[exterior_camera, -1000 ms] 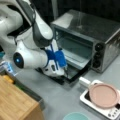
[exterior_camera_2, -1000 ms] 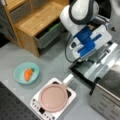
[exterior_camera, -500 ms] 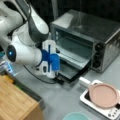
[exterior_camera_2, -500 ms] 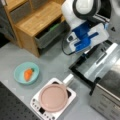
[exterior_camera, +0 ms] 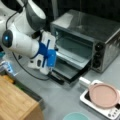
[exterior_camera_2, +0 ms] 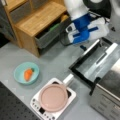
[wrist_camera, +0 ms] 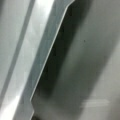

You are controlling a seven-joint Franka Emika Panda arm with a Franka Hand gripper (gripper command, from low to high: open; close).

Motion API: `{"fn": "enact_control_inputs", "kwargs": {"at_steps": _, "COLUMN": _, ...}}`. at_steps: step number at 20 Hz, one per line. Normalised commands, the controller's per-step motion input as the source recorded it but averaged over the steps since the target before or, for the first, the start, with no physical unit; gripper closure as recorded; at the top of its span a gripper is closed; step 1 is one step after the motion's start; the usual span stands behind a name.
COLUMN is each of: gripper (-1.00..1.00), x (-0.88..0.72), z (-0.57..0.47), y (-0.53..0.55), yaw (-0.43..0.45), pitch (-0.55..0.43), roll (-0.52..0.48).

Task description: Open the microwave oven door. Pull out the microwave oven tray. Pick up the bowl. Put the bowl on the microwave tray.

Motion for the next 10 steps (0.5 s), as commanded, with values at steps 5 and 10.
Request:
{"fn": "enact_control_inputs", "kwargs": {"at_steps": 5, "gripper": -1.0, "x": 0.1, "z": 0.4, "y": -0.06, "yaw": 0.024, "pitch": 0.16, "roll": -0.361}}
{"fn": "enact_control_inputs", "kwargs": {"at_steps": 10, "gripper": -1.0, "x": 0.27, "z": 0.32, "y": -0.21, "yaw": 0.016, "pitch": 0.198, "roll": -0.266}}
